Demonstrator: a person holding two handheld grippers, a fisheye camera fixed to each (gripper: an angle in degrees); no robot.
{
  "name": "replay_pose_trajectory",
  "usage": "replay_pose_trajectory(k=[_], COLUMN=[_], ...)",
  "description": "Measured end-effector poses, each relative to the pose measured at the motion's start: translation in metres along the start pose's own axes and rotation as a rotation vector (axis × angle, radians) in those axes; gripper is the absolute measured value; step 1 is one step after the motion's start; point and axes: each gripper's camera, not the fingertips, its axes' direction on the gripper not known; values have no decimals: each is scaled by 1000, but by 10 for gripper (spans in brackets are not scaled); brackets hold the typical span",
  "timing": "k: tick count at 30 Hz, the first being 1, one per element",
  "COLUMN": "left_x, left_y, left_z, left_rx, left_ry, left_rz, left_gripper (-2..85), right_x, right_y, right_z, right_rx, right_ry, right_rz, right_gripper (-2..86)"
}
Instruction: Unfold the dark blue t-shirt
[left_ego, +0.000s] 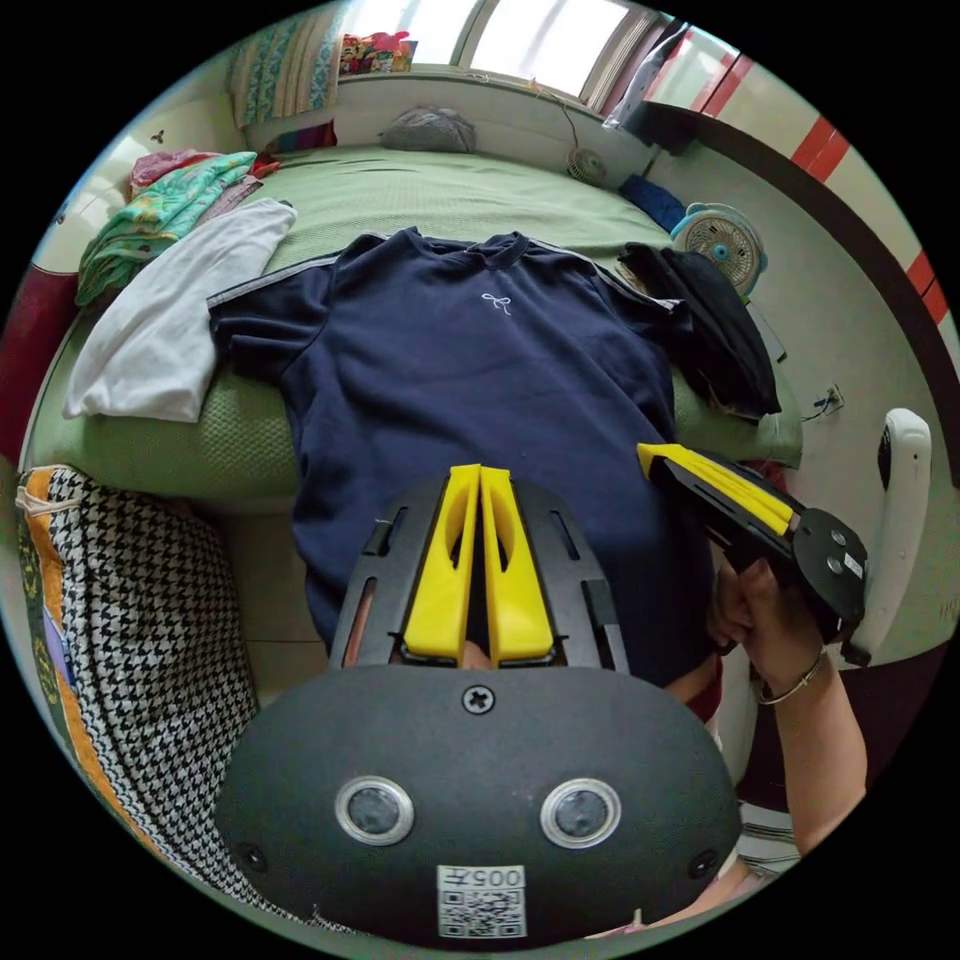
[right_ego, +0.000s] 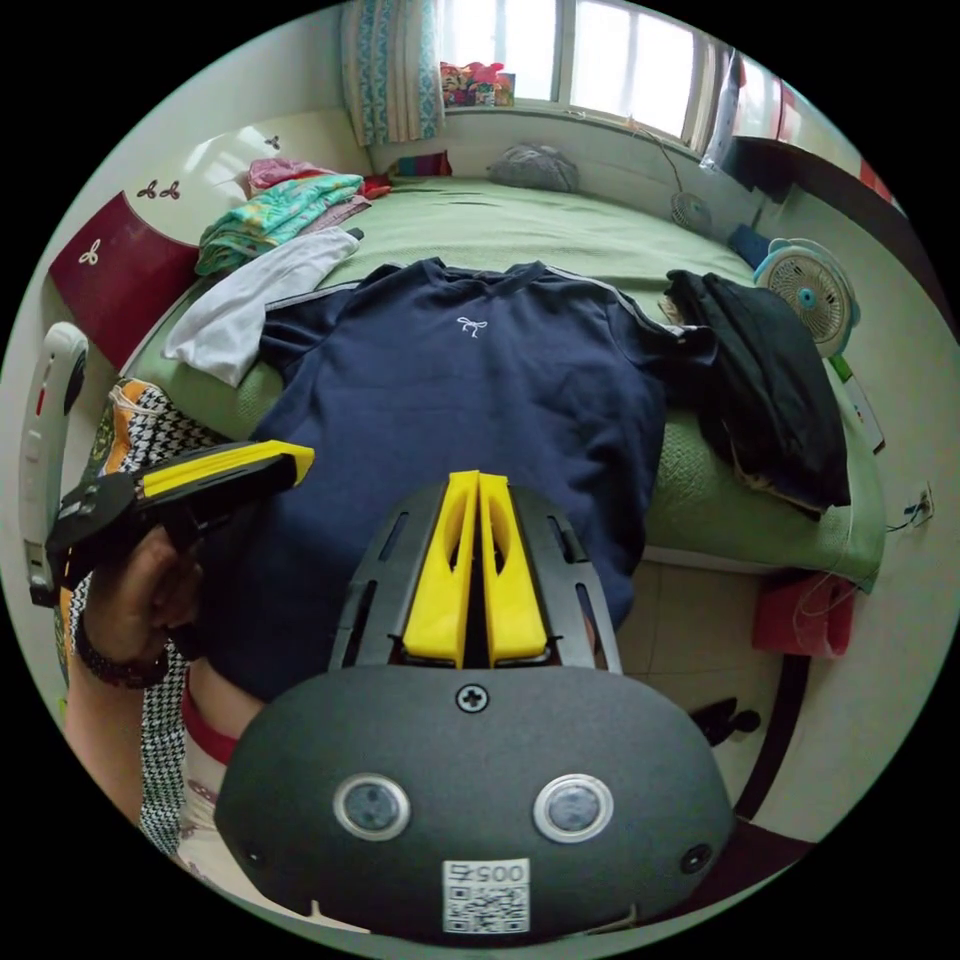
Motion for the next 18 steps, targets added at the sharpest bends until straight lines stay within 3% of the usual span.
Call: replay_pose_trajectory(k=[9, 18], left_x=[-13, -12], left_y=[-2, -5], left_z=[0, 4], left_rx=[6, 18], left_ry=[38, 46], left_rz=[-32, -18], left_gripper=[-6, -6], right_x=[-11, 8], right_y=[0, 2], right_z=[4, 8], right_rx=[15, 24], right_ry=[29, -103], right_rz=[-24, 17], right_gripper=[-9, -9])
